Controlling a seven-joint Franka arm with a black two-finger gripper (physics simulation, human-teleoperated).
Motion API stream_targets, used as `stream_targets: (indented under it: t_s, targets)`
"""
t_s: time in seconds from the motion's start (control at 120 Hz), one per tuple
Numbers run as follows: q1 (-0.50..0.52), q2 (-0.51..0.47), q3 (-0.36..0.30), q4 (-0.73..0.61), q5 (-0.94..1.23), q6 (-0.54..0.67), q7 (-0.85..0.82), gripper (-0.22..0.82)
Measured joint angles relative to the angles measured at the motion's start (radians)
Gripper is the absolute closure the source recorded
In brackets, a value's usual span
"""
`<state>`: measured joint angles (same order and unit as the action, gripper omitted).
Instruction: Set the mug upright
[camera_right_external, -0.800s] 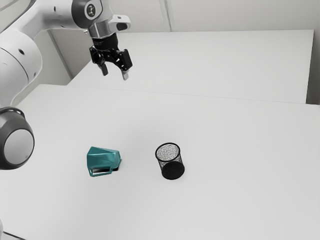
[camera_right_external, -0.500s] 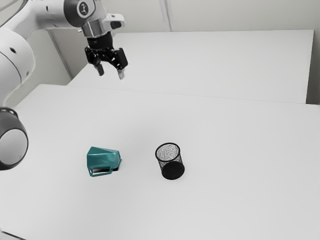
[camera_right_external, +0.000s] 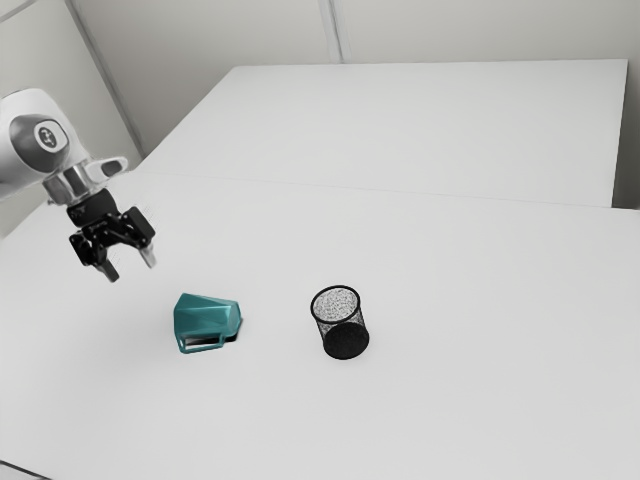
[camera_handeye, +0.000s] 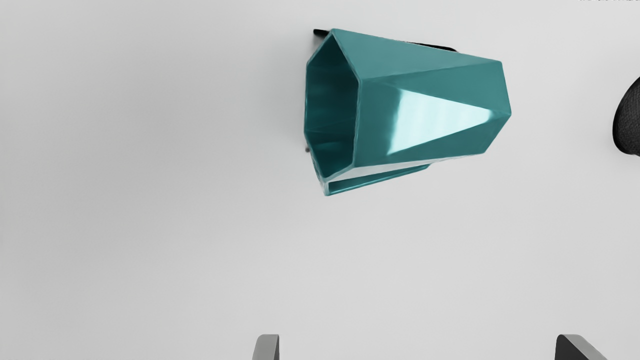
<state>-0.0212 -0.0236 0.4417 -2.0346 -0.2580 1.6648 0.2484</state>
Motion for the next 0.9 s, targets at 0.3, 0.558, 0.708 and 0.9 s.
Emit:
stream_targets:
  t_s: [0.3, 0.558, 0.708, 0.9]
  targets:
    - [-0.097, -0.069, 0.009, -0.228, -0.085, 0.235, 0.145, 0.0]
    - [-0.096, -0.088, 0.025, -0.315, -0.183, 0.386, 0.245, 0.0]
    - [-0.094, -0.084, 0.032, -0.323, -0.209, 0.426, 0.295, 0.0]
    - [-0.096, -0.048, 0.032, -0.321, -0.296, 0.483, 0.371, 0.0]
